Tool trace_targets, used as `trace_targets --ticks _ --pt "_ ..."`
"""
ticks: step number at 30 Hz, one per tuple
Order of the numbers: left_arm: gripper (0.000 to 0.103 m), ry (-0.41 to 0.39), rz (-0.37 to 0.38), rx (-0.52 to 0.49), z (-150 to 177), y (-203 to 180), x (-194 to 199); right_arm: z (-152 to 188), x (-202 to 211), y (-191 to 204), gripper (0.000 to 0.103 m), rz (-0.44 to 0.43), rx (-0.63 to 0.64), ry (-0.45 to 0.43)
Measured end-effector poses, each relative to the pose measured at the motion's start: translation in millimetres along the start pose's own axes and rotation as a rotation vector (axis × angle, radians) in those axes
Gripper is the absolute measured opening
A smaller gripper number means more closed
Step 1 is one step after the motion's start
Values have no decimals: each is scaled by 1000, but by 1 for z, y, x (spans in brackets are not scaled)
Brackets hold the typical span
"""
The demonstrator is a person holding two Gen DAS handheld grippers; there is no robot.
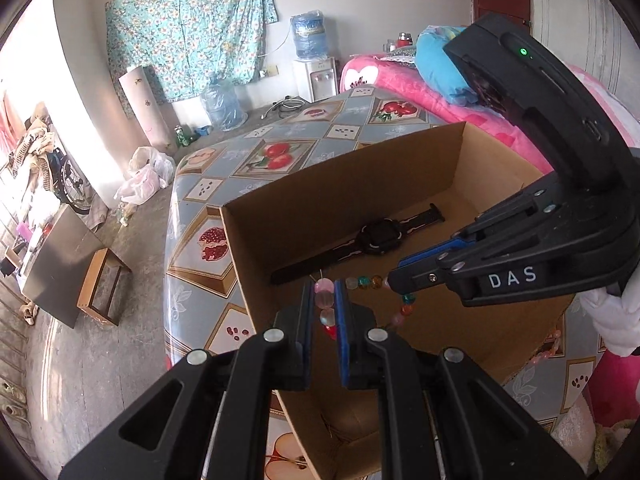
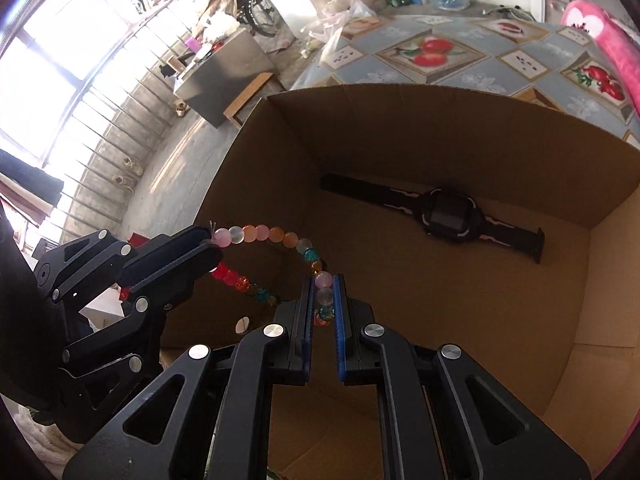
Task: Organize jewelry
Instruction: 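Open the right gripper to drop the bead bracelet into the box, then move the right gripper back toward the remaining jewelry on the table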
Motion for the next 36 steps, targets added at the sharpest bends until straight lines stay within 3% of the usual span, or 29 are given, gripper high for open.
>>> trace_targets --ticks 10,13,16,22,28,31,33,36 --pt "17 -80 -49 24 -9 10 11 2 15 2 12 16 19 -55" --pt "28 -114 -64 37 -11 13 22 4 26 3 18 9 27 -89" --pt "31 -147 -70 53 -9 14 36 7 39 3 18 7 27 -123" --pt "44 -248 -66 95 2 14 79 21 86 9 18 -1 48 -276" --pt "61 -312 -57 147 33 11 115 64 127 13 27 13 57 -438" --pt "67 -305 -53 166 54 6 121 94 138 18 32 45 84 -506" --pt "72 -286 -47 173 71 0 120 117 142 21 48 86 106 -546" --pt "74 -226 -43 179 98 -13 110 153 140 18 63 113 94 -568"
Point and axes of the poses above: each gripper's, at about its wrist camera, not at the fingertips, and x roughly against the way its jaws point, y to its left, z to its underside, the point moved 8 cm from there along -x, roughly the way its jaws point, and after that the axes turned 4 degrees about z, right-handed, at the moved point
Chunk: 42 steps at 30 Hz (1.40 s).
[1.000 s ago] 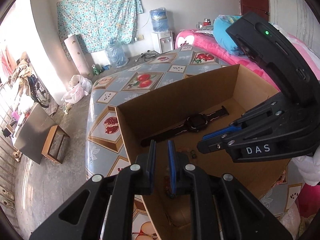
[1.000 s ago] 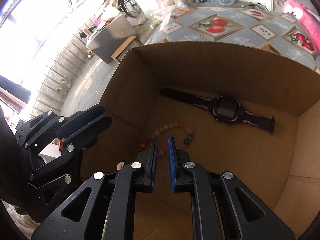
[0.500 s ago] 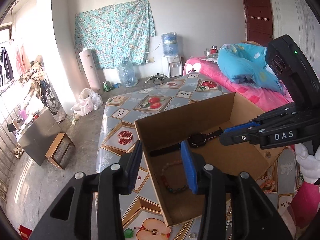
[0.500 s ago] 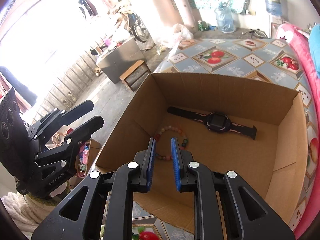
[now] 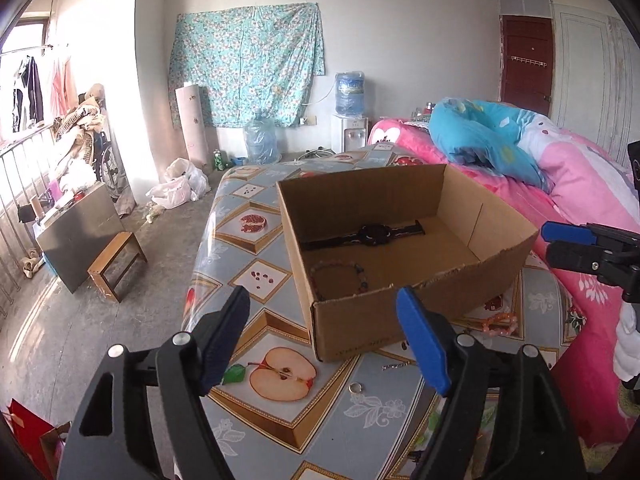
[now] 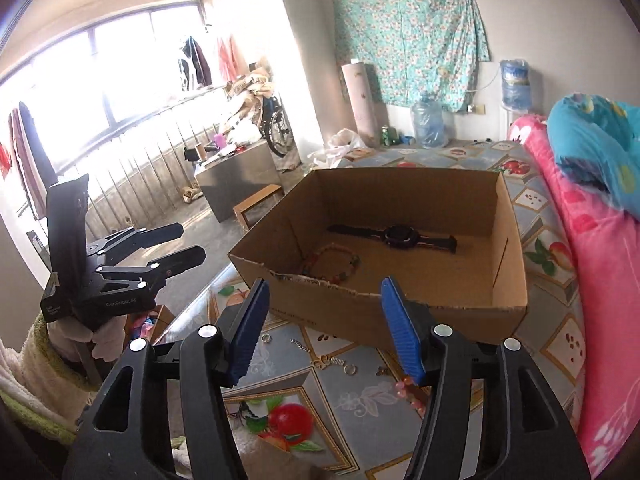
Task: Organize jewelry
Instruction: 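Move the right gripper back toward the remaining jewelry on the table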
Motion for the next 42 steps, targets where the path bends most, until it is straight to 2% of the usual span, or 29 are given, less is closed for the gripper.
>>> trace_targets --ticks 3,5,8,10,12,14,18,22,25,27,29,30,35,42 --pt "75 83 10 21 33 -10 -14 38 0 -7 66 65 -47 43" --pt "75 137 22 52 55 -16 -26 64 -6 -16 66 148 -65 84" --pt "75 203 0 64 83 -25 -43 98 -18 -25 66 257 -78 147" --pt "75 219 -12 59 95 -31 -51 110 -24 -28 66 303 -94 159" --pt "75 230 -35 17 103 -37 -57 120 -30 -29 66 311 -122 164" --pt "75 228 -47 -16 108 -42 -59 130 -36 -31 66 361 -113 166" --pt "75 255 -58 -24 122 -48 -67 144 -42 -27 67 385 -114 157" --pt "75 223 -66 12 127 -49 -68 148 -47 -16 71 431 -40 119" --pt "84 190 -93 36 128 -47 -69 149 -47 -16 76 433 -41 100" --pt "94 163 -116 56 130 -43 -68 150 -48 -17 84 437 -37 96" --pt "97 147 -116 112 134 -38 -69 150 -47 -19 85 440 -40 89" --pt "97 141 -109 138 134 -36 -69 150 -48 -19 86 441 -37 87" --pt "97 102 -142 138 135 -38 -67 151 -52 -18 90 444 -32 82" --pt "98 94 -146 141 136 -38 -64 152 -46 -24 92 469 -66 82"
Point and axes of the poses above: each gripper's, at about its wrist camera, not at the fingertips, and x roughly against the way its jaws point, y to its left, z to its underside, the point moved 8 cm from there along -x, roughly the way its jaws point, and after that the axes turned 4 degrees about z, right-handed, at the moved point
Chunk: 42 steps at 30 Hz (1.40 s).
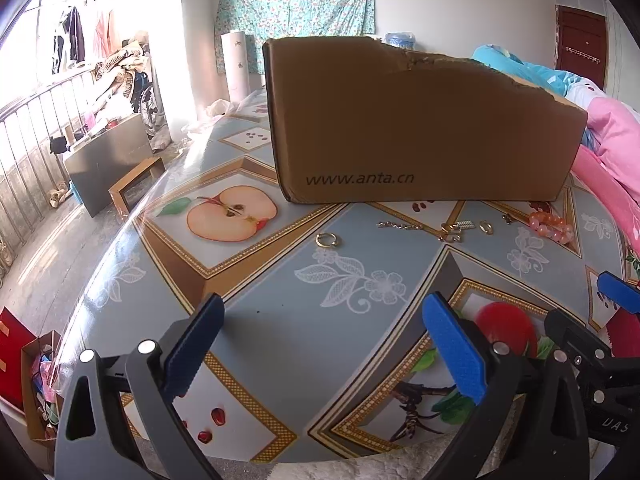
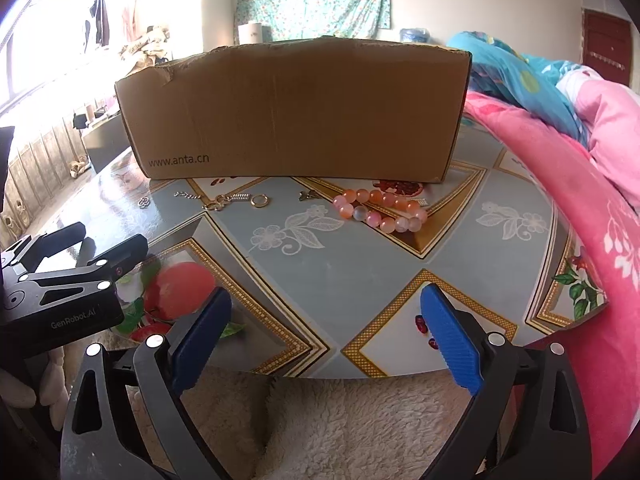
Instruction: Organize jewelry
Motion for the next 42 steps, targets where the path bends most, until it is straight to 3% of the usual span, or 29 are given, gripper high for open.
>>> trace_targets --ticks 6,42 --pt "97 -3 18 -10 -4 -5 -2 0 -2 -12 94 49 -45 2" --pt "98 -9 9 -2 -5 -6 -2 1 -3 -8 95 44 -36 -23"
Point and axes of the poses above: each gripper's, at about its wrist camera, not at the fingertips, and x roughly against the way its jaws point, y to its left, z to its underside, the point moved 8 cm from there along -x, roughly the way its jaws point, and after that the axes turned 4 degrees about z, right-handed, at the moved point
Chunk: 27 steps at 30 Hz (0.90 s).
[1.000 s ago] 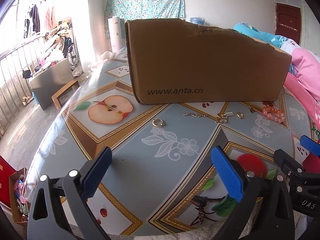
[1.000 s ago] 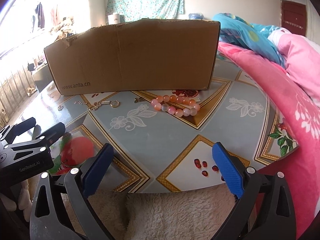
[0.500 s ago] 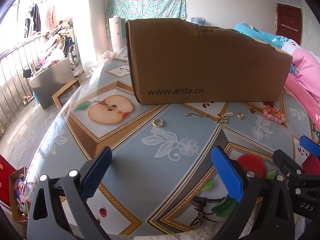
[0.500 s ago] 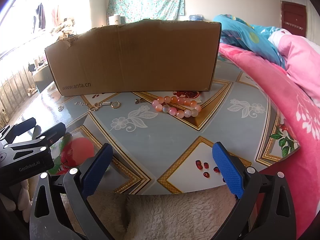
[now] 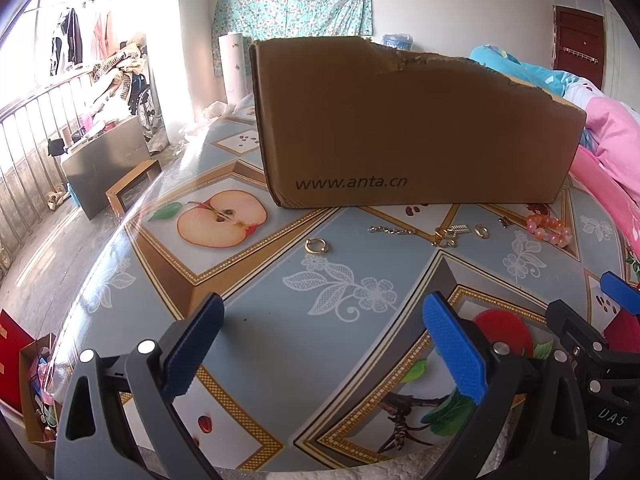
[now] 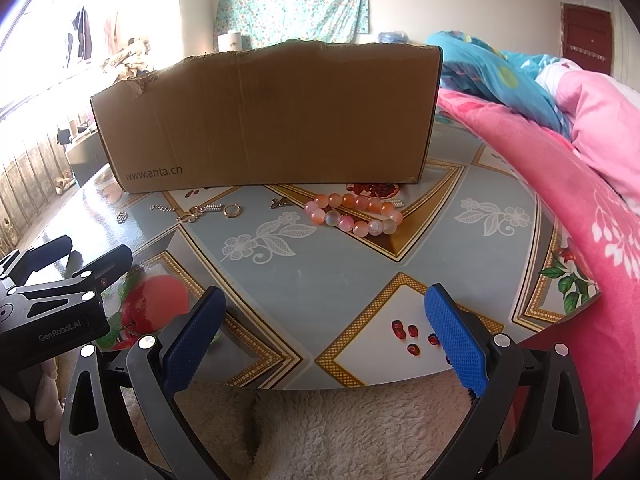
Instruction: Organize jewelry
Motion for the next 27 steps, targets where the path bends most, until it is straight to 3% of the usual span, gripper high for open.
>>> trace_targets --ticks 27 --pt "99 45 -72 16 -2 -7 1 1 4 5 95 -15 7 -29"
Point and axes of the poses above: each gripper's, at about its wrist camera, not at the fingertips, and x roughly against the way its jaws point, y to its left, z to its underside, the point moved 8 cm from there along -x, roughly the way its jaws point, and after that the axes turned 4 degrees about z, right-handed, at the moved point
